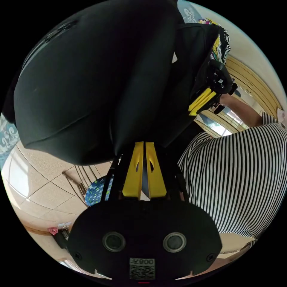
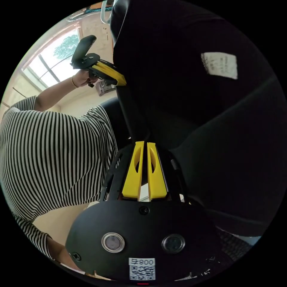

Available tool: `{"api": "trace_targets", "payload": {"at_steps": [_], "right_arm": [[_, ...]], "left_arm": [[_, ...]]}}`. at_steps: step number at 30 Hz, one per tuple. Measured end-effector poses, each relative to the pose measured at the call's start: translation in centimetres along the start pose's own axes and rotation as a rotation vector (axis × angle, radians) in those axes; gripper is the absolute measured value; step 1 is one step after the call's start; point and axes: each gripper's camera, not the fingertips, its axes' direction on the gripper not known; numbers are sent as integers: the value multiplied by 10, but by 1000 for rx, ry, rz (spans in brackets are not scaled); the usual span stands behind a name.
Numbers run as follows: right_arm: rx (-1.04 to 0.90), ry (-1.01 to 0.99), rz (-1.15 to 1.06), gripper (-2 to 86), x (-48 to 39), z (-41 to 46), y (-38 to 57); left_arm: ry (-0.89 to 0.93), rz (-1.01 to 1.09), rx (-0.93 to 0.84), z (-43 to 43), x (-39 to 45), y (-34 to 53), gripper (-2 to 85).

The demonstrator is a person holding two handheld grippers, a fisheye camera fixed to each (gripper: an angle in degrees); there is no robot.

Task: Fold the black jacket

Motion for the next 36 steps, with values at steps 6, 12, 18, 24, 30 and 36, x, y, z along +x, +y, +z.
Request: {"api": "trace_targets", "payload": {"at_steps": [6, 12, 18, 24, 30, 36], "right_arm": [[117, -218, 55, 29, -14, 31, 24], [522, -145, 22, 35, -28, -54, 54], [933, 257, 106, 76, -20, -173, 44], [1092, 270, 353, 101, -1, -185, 21], [1063, 276, 544, 112, 14, -162, 0], [1106, 164, 654, 103, 30, -140, 18]], "left_arm": [[27, 74, 135, -37, 39, 42, 10], [-116, 63, 556, -149, 42, 14, 45], [-159, -92, 676, -200, 33, -83, 107], [6, -350, 724, -170, 42, -125, 172], [-210, -508, 740, -142, 83, -135, 138], [-69, -472, 833, -117, 102, -98, 69]]}}
